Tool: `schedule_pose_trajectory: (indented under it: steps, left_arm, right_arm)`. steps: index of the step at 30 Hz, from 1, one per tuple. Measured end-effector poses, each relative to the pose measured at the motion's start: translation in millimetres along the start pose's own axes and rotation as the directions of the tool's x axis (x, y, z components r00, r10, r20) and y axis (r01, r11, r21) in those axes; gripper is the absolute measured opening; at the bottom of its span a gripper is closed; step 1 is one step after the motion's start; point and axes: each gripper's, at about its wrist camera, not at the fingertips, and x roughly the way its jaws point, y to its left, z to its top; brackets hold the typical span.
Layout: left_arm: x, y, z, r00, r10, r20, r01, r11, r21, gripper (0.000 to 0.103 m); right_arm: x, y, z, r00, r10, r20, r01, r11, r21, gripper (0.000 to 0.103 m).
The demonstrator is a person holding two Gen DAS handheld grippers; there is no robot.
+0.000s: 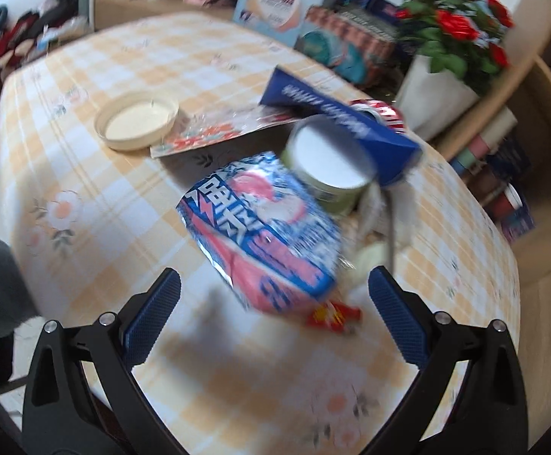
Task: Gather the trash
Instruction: 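Reach the right tool to the pink snack wrapper and close on it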
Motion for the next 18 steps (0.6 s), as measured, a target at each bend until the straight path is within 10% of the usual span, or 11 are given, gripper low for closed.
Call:
schedule_pose_trajectory:
  steps: [4, 12, 18]
  left_arm:
    - [13, 0, -4, 1.000, -0.008, -0.024, 0.009, 1.000, 0.022, 0.087]
    - [32, 0, -7, 0.997, -0.025, -0.068, 0.027, 0.999, 0.027, 0.057]
    - [36, -12, -9, 0.996, -0.048, -0.077, 0.054, 0.996, 0.072, 0.052]
  right_arm:
    - [23, 6, 15, 1.000, -0.010, -0.020, 0.009, 1.000, -0.012, 0.096]
    - [10, -8, 20, 0.994, 0.108, 0.011, -0.109, 0.992, 0.057, 0.039]
    - [-18, -27, 22, 0.987, 0.135, 0.092, -0.146, 0.981, 0.129, 0.021]
